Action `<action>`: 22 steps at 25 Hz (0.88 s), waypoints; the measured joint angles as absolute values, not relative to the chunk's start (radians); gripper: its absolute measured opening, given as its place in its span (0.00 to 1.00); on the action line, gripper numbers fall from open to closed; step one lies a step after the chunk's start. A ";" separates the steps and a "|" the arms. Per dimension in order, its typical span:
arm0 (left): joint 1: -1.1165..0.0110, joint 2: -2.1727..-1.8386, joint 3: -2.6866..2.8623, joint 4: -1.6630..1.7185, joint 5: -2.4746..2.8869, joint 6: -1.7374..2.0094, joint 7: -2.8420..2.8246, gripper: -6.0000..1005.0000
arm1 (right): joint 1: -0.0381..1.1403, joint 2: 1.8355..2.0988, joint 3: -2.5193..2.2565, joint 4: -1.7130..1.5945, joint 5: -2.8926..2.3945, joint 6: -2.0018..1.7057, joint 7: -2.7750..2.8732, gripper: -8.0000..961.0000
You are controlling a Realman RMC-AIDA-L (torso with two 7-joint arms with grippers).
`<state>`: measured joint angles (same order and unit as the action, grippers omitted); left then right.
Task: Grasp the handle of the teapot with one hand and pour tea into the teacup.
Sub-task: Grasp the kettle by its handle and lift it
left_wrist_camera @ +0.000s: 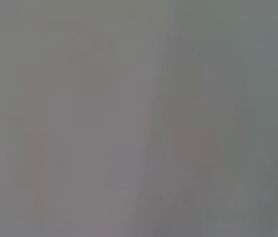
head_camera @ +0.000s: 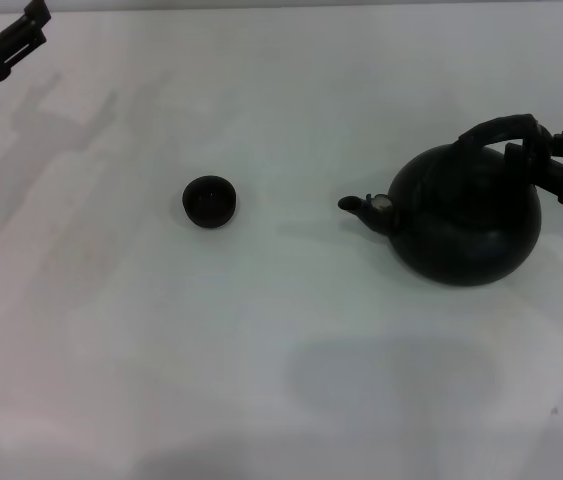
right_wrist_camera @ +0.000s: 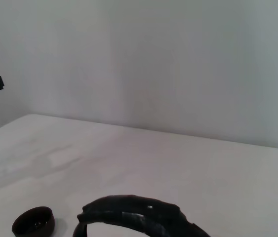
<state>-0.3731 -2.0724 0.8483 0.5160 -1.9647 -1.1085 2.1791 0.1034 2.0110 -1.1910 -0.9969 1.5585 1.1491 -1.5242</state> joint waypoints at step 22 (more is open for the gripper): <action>-0.374 -2.072 0.846 0.515 -1.964 -1.078 2.186 0.89 | 0.146 2.018 -1.150 -0.985 1.593 1.108 -1.572 0.17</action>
